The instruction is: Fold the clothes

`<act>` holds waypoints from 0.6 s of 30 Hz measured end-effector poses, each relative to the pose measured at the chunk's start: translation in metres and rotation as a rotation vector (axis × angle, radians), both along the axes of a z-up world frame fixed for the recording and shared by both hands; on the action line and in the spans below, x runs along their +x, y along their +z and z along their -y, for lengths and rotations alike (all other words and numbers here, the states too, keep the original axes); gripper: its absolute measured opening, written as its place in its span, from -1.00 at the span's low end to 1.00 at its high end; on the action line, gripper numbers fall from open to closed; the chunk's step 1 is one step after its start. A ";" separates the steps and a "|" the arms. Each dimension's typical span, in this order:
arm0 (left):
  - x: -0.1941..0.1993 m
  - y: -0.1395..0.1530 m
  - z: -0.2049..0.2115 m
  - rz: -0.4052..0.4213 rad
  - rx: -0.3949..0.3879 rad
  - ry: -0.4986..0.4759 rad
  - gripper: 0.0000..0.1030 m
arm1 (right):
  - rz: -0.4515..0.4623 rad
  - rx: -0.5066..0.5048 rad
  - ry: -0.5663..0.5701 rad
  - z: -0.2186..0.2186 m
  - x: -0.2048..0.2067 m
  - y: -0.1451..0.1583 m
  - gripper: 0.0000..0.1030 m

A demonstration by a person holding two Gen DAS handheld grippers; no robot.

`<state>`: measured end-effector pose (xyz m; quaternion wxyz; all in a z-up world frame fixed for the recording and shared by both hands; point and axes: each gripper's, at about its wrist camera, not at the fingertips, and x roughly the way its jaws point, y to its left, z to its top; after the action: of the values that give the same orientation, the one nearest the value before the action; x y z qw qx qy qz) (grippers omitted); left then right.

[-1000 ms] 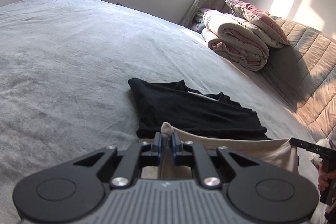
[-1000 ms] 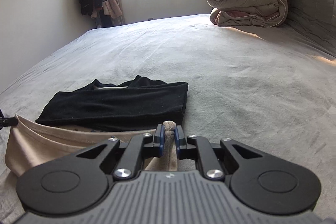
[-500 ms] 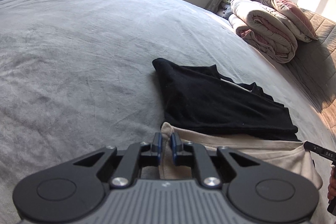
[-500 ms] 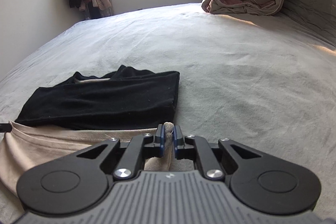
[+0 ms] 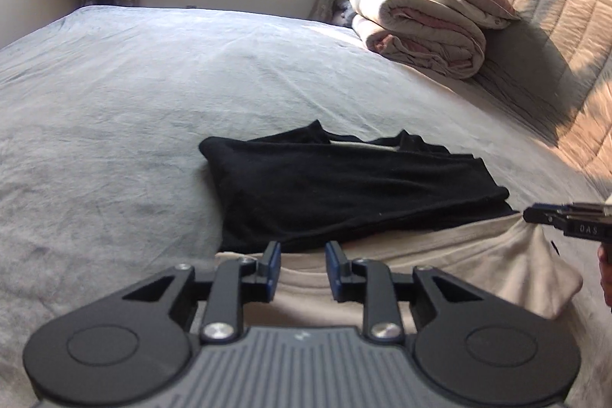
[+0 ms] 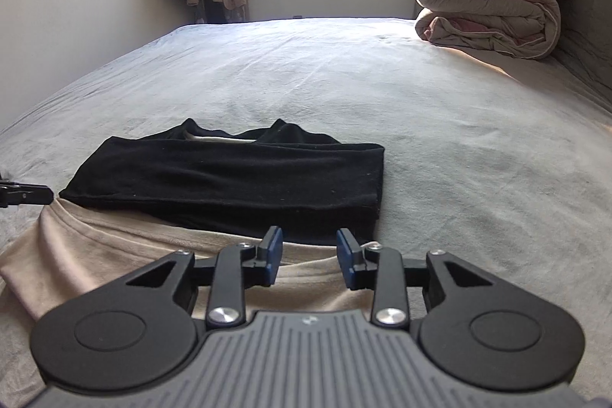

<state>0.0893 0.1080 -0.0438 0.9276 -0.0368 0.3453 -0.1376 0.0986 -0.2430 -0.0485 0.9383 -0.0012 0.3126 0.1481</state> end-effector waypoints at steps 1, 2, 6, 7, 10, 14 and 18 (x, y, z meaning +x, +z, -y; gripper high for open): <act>0.001 -0.003 0.006 -0.008 0.017 -0.017 -0.46 | -0.006 -0.008 0.011 -0.004 0.000 -0.002 -0.31; 0.003 -0.006 0.011 -0.015 0.030 -0.028 -0.45 | -0.014 -0.018 0.020 -0.008 0.001 -0.005 -0.31; 0.007 -0.017 0.026 -0.042 0.066 -0.070 -0.30 | -0.053 -0.054 0.037 -0.016 0.004 -0.020 -0.31; 0.008 -0.020 0.029 -0.046 0.077 -0.083 -0.24 | -0.060 -0.061 0.041 -0.017 0.004 -0.024 -0.30; 0.006 -0.024 0.036 -0.044 0.114 -0.105 -0.16 | -0.056 -0.087 0.051 -0.020 0.003 -0.030 -0.30; 0.002 -0.026 0.042 -0.022 0.153 -0.111 -0.19 | -0.032 -0.144 0.069 -0.029 -0.002 -0.032 -0.39; -0.001 -0.026 0.046 -0.002 0.158 -0.126 -0.78 | -0.005 -0.185 0.092 -0.040 -0.006 -0.033 -0.79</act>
<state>0.0878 0.0617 -0.0693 0.9168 0.0580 0.3579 -0.1677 0.0922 -0.2033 -0.0820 0.9255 -0.1020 0.3269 0.1616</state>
